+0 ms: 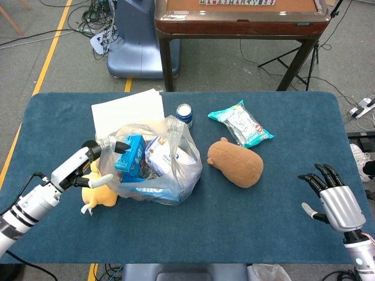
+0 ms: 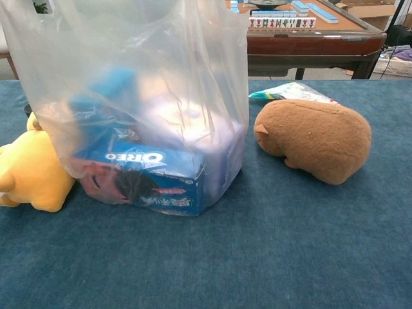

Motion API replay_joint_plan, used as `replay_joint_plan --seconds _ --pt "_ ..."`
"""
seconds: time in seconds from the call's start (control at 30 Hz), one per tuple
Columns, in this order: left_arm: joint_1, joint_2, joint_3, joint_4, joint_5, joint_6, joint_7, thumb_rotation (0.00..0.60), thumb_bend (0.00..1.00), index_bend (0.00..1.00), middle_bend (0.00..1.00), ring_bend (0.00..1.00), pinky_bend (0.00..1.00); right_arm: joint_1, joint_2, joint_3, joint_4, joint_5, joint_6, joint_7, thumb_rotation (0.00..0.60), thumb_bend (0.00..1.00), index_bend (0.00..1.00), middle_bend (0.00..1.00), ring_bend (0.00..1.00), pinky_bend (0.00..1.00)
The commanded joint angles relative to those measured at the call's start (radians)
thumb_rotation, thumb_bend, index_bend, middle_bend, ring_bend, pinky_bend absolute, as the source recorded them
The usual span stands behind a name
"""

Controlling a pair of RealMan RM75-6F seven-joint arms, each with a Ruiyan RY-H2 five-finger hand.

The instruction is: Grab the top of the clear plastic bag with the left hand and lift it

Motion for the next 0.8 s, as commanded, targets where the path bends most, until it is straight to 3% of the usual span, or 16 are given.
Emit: replay_joint_plan --seconds 0.03,0.37,0.5,0.8 --pt "-0.04 -0.026 0.0 0.019 0.011 -0.034 -0.04 0.365 0.19 0.22 0.18 0.19 0.1 -0.001 0.0 0.0 0.001 0.001 0.0 0.001 0.6 0.24 0.26 0.3 0.08 0.1" --pt "-0.139 -0.101 0.003 0.068 -0.007 -0.111 -0.102 0.363 0.19 0.22 0.18 0.19 0.18 -0.004 0.0 -0.001 0.008 0.009 -0.003 0.008 0.6 0.24 0.26 0.3 0.08 0.1" --pt "-0.171 -0.127 0.0 0.082 -0.033 -0.142 -0.107 0.364 0.19 0.22 0.18 0.19 0.26 -0.007 0.001 0.0 0.011 0.012 -0.001 0.013 0.6 0.24 0.26 0.3 0.08 0.1" --pt "-0.239 -0.172 -0.026 0.102 -0.102 -0.203 -0.13 0.362 0.19 0.22 0.18 0.19 0.27 -0.013 0.003 -0.002 0.018 0.014 0.003 0.022 0.6 0.24 0.26 0.3 0.08 0.1"
